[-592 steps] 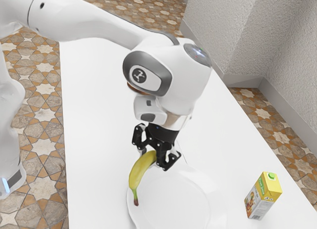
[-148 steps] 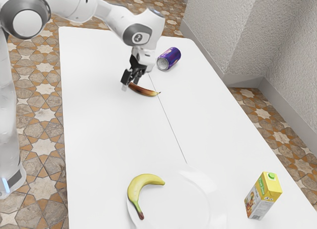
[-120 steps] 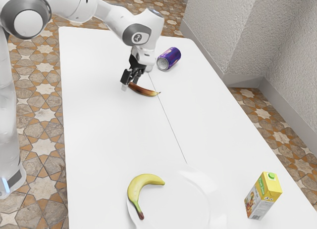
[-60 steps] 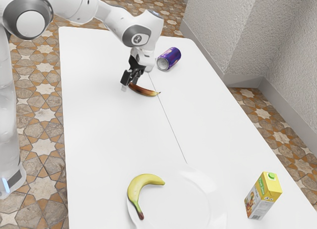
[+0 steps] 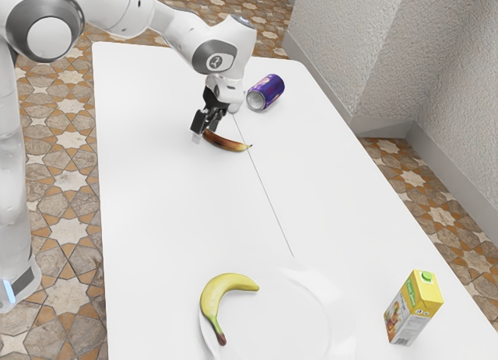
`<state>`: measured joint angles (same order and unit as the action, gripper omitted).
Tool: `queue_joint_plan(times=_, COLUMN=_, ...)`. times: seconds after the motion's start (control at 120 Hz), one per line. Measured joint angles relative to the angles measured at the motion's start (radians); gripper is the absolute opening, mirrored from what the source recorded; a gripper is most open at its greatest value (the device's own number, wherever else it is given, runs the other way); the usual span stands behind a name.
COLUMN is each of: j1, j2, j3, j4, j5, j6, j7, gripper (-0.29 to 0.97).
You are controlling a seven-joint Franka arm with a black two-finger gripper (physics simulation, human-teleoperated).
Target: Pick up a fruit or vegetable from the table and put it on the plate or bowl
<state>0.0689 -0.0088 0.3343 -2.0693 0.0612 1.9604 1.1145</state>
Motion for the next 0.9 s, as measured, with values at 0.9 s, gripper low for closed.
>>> queue_joint_plan(times=0.9, j1=0.067, j2=0.006, j3=-0.052, j4=0.007, j5=-0.001, j6=0.014, j7=0.005, gripper=0.68)
